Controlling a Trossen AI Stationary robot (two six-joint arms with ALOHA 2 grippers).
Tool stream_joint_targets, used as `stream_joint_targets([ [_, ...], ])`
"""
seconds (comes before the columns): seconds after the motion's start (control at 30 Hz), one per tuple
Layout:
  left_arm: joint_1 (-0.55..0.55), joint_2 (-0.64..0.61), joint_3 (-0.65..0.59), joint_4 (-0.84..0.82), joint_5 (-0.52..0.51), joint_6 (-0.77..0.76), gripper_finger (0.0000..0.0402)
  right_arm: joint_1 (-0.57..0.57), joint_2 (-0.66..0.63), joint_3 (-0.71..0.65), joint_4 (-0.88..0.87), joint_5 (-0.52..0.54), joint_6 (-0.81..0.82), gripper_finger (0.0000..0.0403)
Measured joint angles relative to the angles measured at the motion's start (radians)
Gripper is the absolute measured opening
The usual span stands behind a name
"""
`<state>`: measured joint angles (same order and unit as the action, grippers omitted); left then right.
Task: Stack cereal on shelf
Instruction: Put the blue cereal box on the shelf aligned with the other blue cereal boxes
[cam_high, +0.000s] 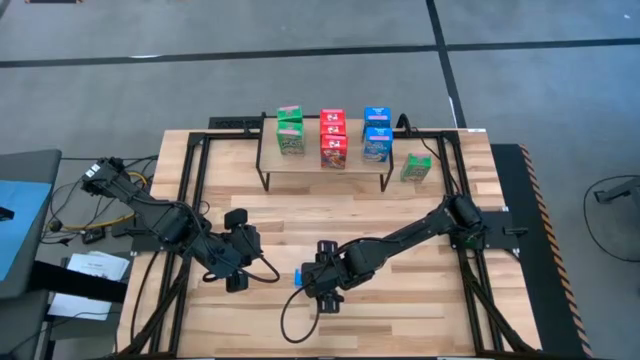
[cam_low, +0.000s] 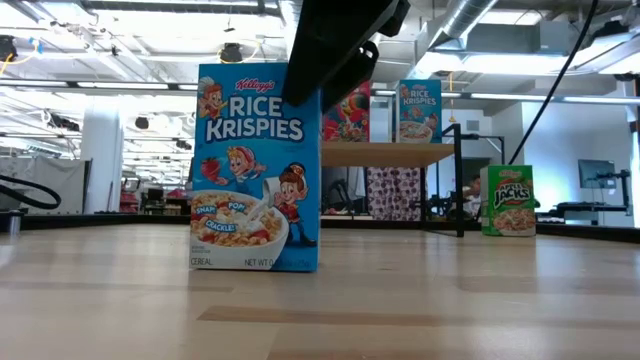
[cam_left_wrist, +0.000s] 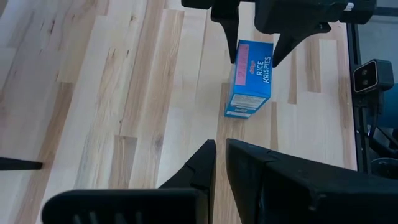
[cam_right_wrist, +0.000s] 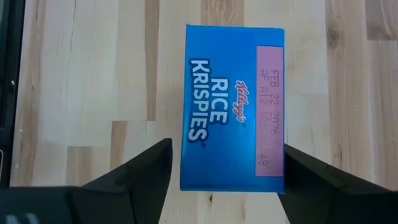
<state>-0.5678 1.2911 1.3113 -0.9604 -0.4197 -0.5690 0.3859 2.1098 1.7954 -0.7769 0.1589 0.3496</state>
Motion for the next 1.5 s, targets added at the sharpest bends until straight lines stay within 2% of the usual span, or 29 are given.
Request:
stream_joint_targets([
  [0.37, 0.000, 0.000, 0.000, 0.000, -0.001, 0.000, 0.0025, 0.000, 0.000, 0.000, 0.000, 0.000, -0.002, 0.0277],
  [0.7, 0.000, 0.000, 0.000, 0.000, -0.011, 0.000, 0.0025, 0.000, 0.000, 0.000, 0.000, 0.000, -0.002, 0.0211],
  [0.93, 0.000, 0.000, 0.000, 0.000, -0.011, 0.000, 0.0025, 0.000, -0.008, 0.000, -0.013, -0.002, -0.018, 0.0211],
  [1.23, 0.000, 0.000, 0.000, -0.001, -0.011, 0.000, 0.0025, -0.011, -0.122, 0.000, -0.122, -0.002, -0.066, 0.0213],
  [1.5, 0.000, 0.000, 0.000, -0.003, -0.012, 0.000, 0.0025, -0.075, -0.274, 0.001, -0.235, 0.004, -0.114, 0.0214],
])
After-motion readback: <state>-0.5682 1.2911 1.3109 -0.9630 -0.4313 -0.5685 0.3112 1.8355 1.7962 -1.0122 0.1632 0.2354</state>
